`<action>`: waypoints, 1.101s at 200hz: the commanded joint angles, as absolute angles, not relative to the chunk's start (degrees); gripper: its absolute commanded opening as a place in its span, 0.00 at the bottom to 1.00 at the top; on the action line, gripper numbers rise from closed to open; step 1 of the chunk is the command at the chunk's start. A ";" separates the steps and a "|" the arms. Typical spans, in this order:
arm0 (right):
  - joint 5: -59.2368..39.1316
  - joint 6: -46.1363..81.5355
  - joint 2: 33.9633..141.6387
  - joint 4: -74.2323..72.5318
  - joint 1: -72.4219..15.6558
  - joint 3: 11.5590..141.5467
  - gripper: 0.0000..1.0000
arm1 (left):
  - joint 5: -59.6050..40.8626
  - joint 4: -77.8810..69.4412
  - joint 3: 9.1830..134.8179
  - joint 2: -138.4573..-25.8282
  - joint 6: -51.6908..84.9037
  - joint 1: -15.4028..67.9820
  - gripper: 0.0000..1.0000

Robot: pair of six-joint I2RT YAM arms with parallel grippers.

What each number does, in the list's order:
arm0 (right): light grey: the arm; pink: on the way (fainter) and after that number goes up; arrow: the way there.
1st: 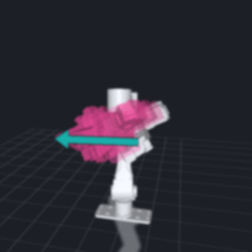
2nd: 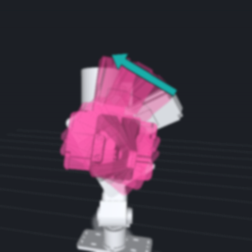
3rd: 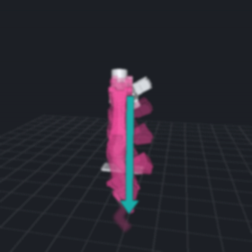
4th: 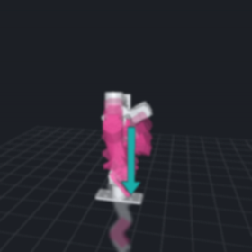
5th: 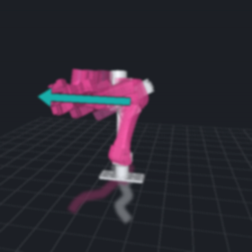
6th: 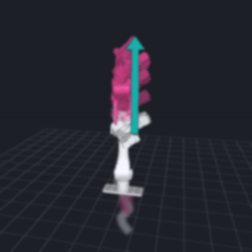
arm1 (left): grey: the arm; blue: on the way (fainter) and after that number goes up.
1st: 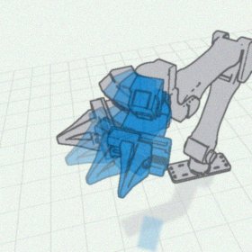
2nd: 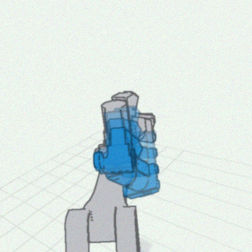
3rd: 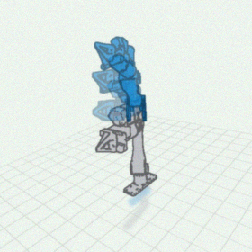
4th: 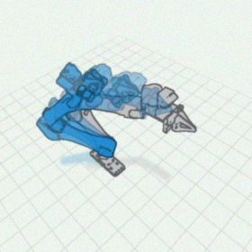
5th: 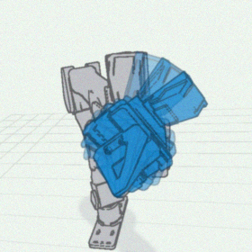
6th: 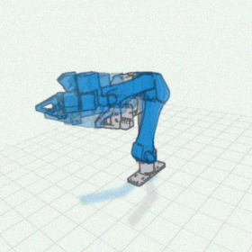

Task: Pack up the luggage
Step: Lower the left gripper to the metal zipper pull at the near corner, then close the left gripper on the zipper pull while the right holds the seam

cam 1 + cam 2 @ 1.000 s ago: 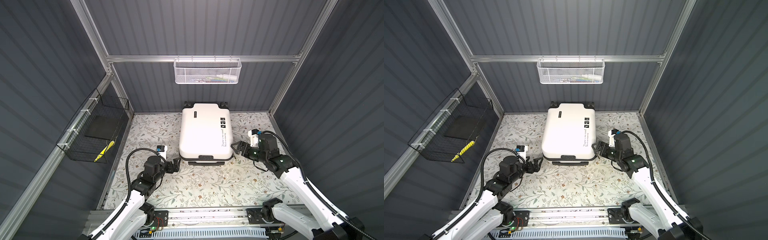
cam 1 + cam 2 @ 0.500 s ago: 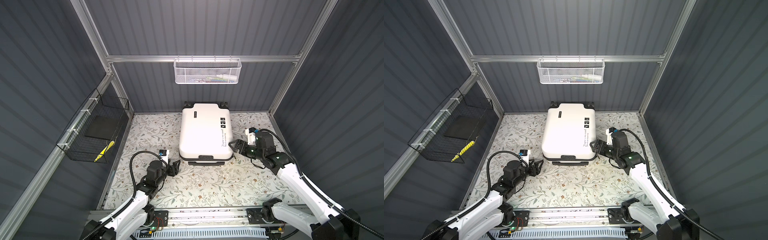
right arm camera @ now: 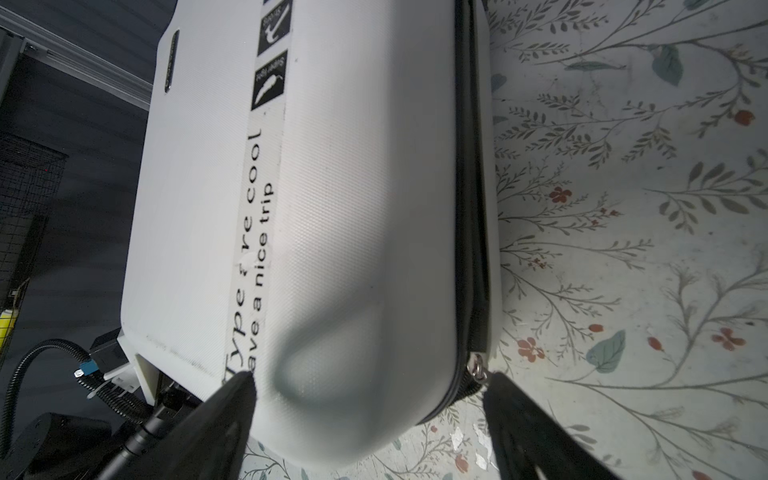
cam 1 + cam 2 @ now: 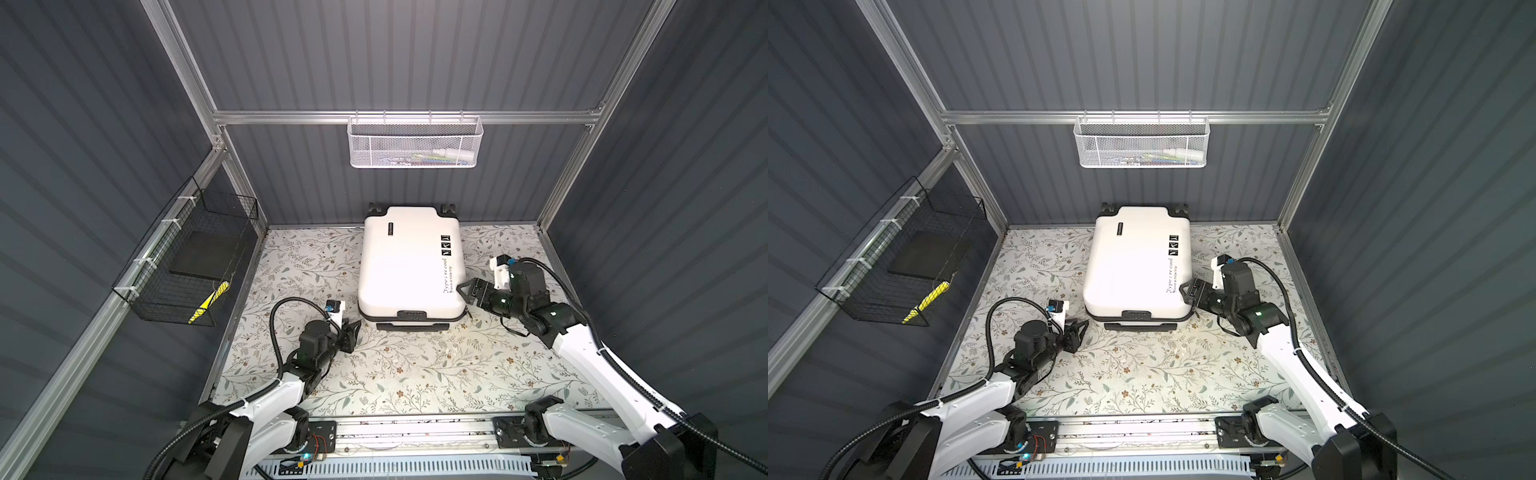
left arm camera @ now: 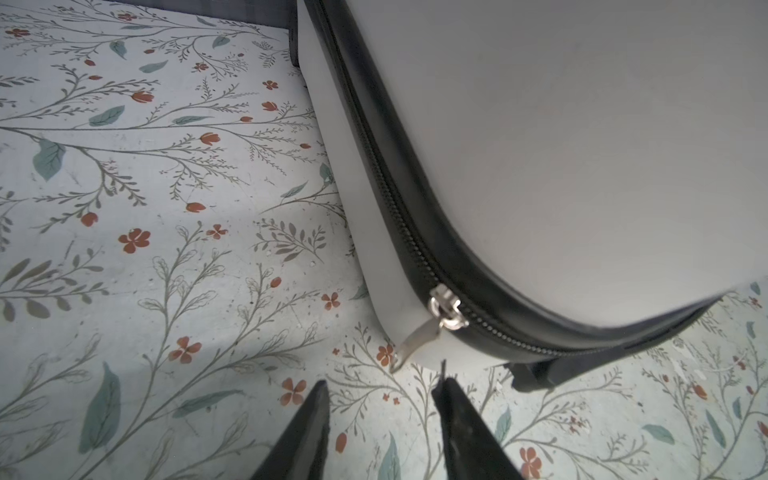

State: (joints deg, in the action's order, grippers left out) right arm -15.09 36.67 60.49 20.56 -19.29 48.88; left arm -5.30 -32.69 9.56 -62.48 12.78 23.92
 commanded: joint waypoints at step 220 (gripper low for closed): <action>-15.42 36.44 62.75 19.96 -19.59 50.16 0.84 | -9.30 -43.74 14.45 -73.56 5.11 22.60 0.28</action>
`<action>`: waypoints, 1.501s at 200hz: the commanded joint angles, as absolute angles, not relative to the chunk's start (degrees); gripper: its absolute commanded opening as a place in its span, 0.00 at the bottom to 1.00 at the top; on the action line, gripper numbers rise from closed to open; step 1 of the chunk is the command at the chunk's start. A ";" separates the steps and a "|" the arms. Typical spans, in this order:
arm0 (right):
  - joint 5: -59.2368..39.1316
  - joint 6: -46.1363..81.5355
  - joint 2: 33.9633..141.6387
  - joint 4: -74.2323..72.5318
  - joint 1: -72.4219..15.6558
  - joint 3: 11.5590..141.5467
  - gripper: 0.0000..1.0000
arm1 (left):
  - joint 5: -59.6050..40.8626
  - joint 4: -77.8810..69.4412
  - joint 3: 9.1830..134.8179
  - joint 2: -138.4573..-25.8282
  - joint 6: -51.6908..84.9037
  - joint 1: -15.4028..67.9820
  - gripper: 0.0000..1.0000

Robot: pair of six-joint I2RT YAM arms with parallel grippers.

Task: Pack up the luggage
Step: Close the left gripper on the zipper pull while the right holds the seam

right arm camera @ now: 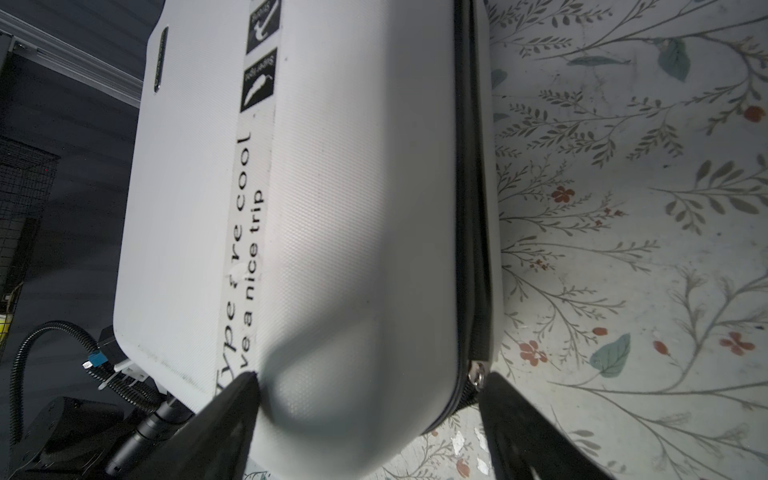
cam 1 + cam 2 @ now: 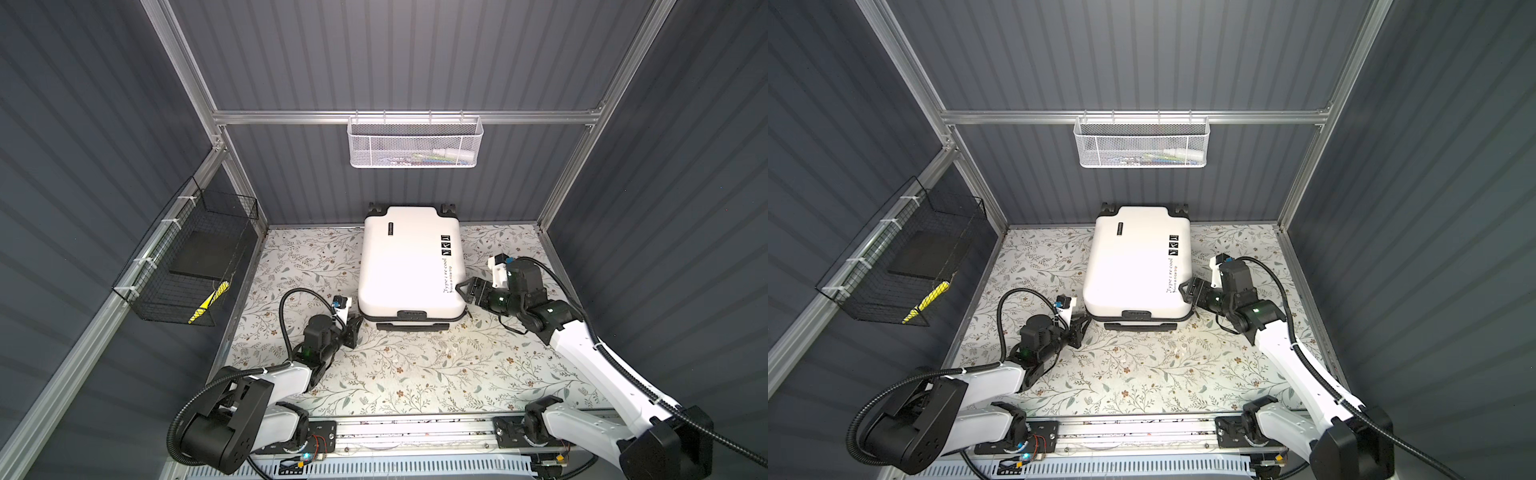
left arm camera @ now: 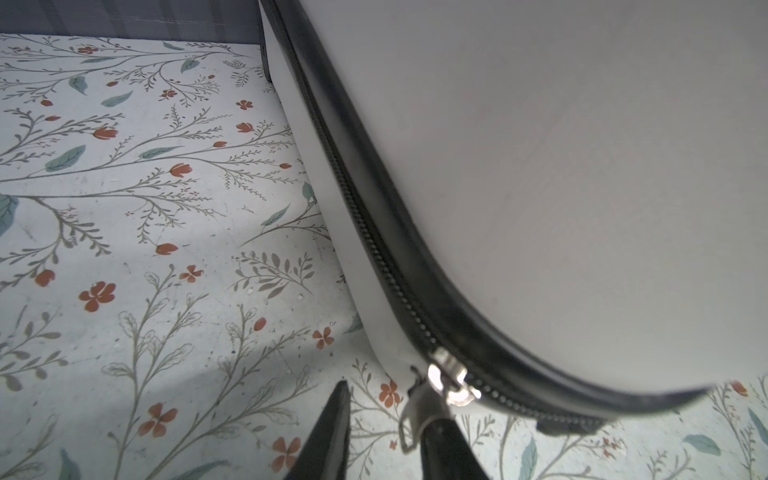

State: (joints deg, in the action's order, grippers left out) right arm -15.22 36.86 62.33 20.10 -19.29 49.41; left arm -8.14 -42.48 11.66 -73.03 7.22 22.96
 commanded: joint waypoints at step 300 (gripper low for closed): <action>-15.24 33.64 62.43 21.97 -18.56 51.59 0.82 | -17.20 -36.98 16.48 -69.99 2.51 21.88 0.31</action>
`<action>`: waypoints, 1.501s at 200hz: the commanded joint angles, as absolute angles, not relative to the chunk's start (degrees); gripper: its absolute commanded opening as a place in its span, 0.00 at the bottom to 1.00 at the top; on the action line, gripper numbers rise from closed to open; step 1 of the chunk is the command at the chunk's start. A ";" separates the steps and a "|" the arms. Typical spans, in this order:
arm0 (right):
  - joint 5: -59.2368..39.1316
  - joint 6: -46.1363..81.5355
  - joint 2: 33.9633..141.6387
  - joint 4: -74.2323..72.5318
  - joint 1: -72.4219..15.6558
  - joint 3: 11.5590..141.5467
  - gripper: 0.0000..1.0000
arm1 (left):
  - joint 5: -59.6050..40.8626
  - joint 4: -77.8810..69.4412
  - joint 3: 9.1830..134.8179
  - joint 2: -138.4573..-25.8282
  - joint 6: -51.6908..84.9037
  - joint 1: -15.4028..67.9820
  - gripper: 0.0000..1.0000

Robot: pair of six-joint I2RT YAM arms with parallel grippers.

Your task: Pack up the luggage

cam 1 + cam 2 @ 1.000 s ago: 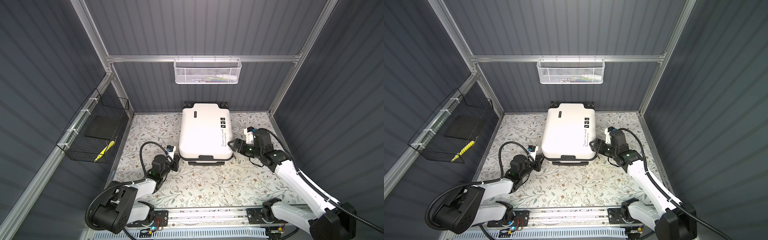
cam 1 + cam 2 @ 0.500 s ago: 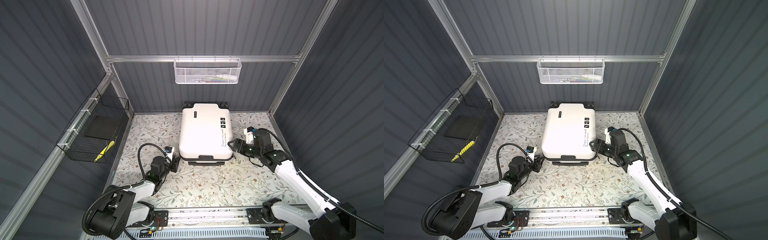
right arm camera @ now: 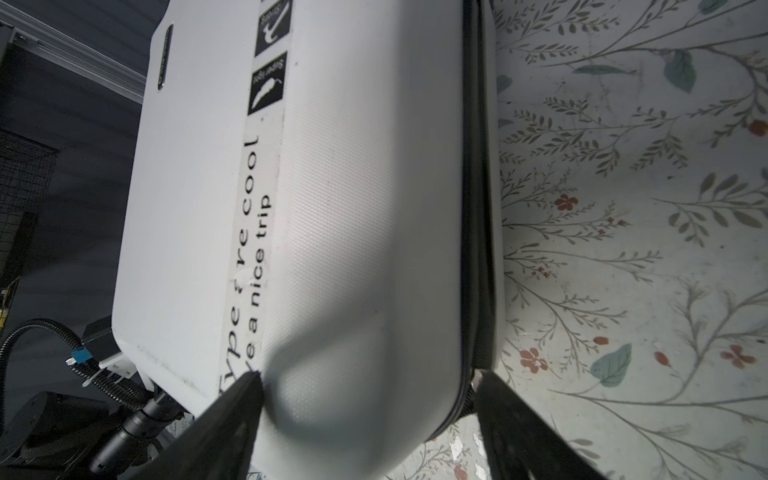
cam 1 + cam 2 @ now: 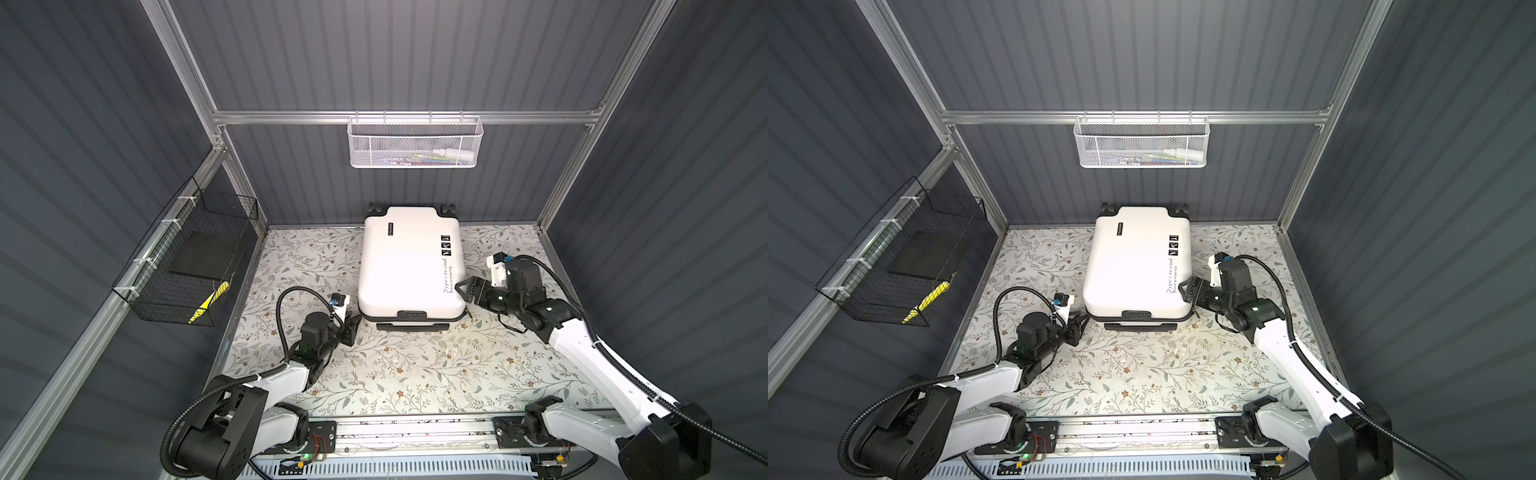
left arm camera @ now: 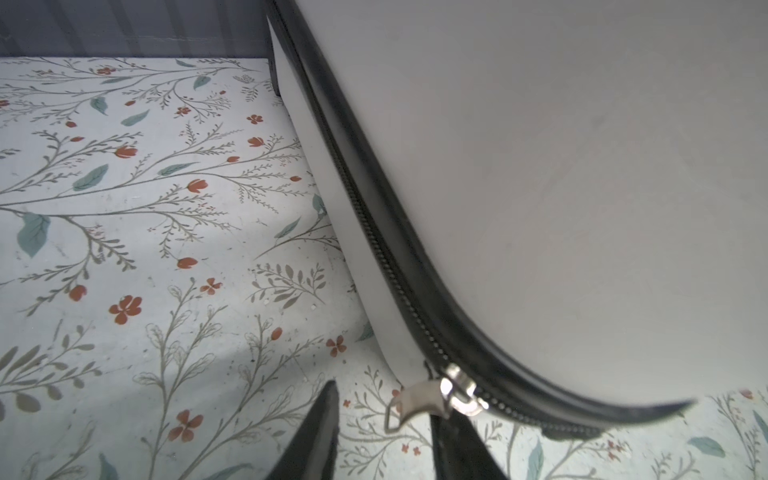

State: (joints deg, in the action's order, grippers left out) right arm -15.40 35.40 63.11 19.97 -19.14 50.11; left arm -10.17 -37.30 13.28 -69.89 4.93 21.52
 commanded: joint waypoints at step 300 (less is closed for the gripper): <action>-25.14 34.69 59.95 17.10 -17.13 47.22 0.87 | -13.87 -25.34 15.62 -59.66 7.20 21.97 0.00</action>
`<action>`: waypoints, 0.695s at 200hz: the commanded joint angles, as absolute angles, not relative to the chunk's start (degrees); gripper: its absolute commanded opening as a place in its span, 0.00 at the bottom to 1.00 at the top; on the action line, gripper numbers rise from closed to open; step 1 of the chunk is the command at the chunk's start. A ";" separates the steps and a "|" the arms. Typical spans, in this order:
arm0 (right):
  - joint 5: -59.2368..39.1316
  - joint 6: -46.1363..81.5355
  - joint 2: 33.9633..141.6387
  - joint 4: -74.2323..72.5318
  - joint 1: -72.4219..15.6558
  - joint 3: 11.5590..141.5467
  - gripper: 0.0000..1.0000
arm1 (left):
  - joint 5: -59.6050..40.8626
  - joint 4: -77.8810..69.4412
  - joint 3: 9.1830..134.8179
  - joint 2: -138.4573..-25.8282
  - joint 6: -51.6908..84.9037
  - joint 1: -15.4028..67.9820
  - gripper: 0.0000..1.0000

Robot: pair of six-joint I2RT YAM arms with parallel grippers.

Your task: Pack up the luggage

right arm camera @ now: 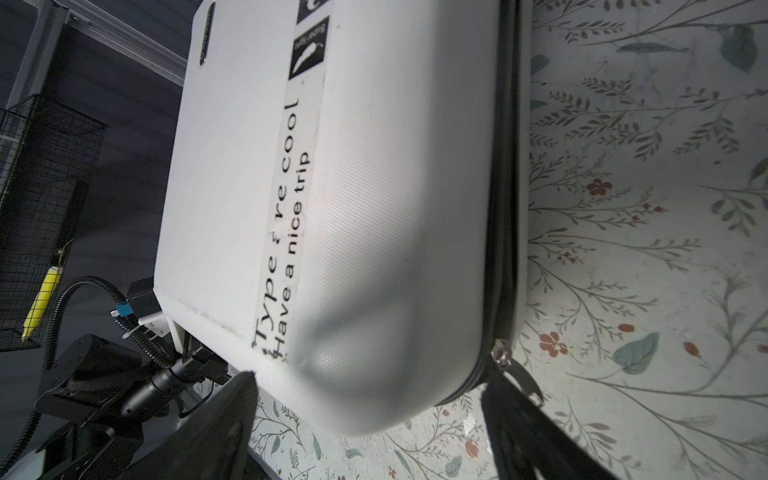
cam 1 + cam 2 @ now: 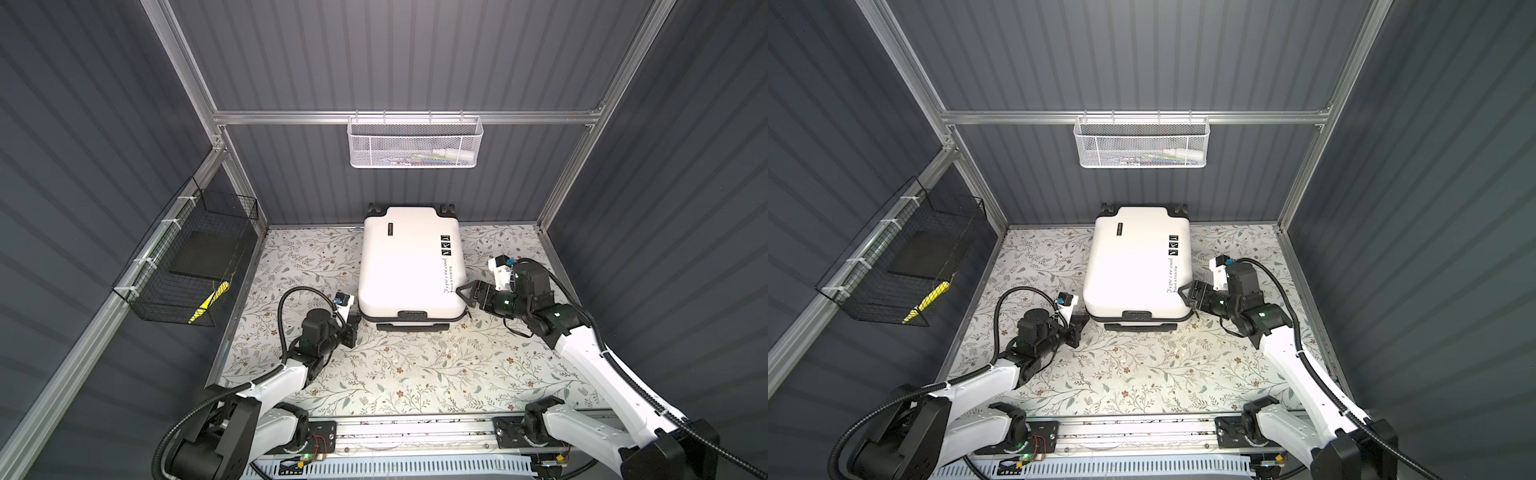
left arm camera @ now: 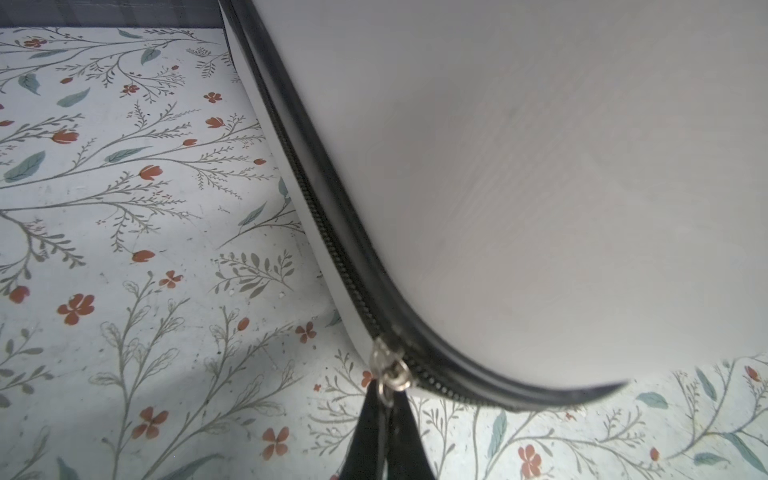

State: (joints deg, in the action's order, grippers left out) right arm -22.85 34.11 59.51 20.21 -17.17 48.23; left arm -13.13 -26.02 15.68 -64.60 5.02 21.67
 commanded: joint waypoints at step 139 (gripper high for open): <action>-24.91 37.62 67.21 10.99 -19.16 45.92 0.82 | -12.45 -17.59 13.36 -53.64 10.02 31.08 0.00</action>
State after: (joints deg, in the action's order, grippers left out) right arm -24.86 37.26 65.30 11.79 -17.82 46.63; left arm -11.20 -17.93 13.43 -54.70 10.76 26.61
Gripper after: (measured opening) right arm 0.821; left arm 0.052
